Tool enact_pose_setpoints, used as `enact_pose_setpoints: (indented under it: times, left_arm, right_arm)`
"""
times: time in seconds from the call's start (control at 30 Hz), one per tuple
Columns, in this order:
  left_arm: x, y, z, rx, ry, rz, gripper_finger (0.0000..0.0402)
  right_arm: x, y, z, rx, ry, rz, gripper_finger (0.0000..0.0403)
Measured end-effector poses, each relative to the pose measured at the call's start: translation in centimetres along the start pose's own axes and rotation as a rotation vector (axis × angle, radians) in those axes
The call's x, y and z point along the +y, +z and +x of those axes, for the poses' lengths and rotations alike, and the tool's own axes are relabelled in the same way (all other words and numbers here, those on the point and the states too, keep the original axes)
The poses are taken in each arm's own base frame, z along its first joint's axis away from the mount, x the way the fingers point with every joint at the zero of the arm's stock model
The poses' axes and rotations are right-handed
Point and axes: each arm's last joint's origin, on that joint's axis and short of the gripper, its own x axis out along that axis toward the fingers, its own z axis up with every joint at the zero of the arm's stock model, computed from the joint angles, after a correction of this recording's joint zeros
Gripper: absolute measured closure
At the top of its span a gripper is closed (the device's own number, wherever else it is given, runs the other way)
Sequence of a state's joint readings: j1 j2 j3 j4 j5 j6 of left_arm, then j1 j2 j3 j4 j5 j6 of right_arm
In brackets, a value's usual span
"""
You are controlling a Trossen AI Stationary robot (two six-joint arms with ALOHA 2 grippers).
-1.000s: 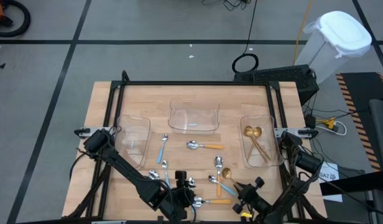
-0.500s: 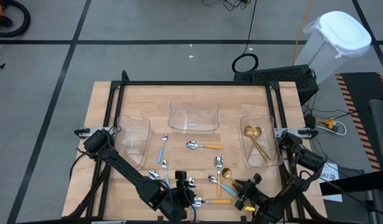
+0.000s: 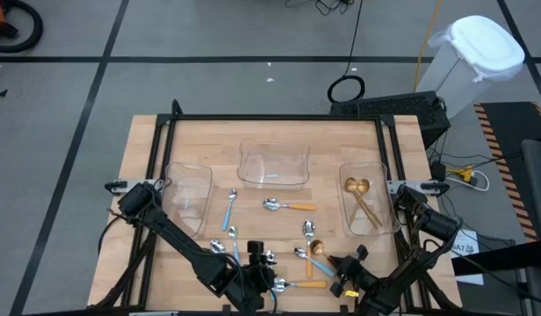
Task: Sort silverware by color (type)
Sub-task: Put the gold spoon into the right transparent bin
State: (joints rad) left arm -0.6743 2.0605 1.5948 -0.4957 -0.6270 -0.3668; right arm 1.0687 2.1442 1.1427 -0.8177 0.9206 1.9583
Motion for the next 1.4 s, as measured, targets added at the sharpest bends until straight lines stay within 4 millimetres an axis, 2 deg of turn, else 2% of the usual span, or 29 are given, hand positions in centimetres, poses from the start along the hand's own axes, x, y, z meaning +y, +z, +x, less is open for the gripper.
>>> enact_pose_setpoints:
  times: [0.27, 0.53, 0.7, 0.87, 1.0, 1.17, 1.27, 1.4]
  left_arm:
    - [-0.1, 0.2, 0.0, -0.022, -0.008, -0.006, 0.0236]
    - [-0.2, 0.5, 0.0, -0.047, -0.016, -0.003, 0.0236]
    - [-0.2, 0.5, 0.0, -0.049, -0.017, -0.005, 0.0236]
    - [-0.2, 0.7, 0.0, -0.061, -0.022, -0.013, 0.0236]
    - [-0.2, 0.7, 0.0, -0.062, -0.022, -0.001, 0.0236]
    - [-0.2, 0.6, 0.0, -0.057, -0.020, 0.012, 0.0236]
    - [-0.2, 0.6, 0.0, -0.056, -0.019, 0.026, 0.0236]
    - [-0.2, 0.6, 0.0, -0.055, -0.019, 0.037, 0.0236]
  right_arm:
    - [0.6, 2.1, -1.6, -0.022, -0.135, -0.070, 0.0391]
    - [2.3, 4.1, -3.3, -0.057, -0.120, -0.066, 0.0391]
    - [3.2, 6.3, -4.7, -0.081, -0.152, -0.112, 0.0391]
    - [3.4, 9.5, -6.4, -0.089, -0.166, -0.148, 0.0391]
    - [2.2, 12.7, -7.3, -0.078, -0.136, -0.184, 0.0391]
    - [-0.4, 15.7, -7.5, -0.092, -0.122, -0.230, 0.0391]
    - [-2.9, 16.6, -7.0, -0.103, -0.138, -0.231, 0.0391]
    - [-7.2, 16.5, -6.0, -0.110, -0.167, -0.171, 0.0391]
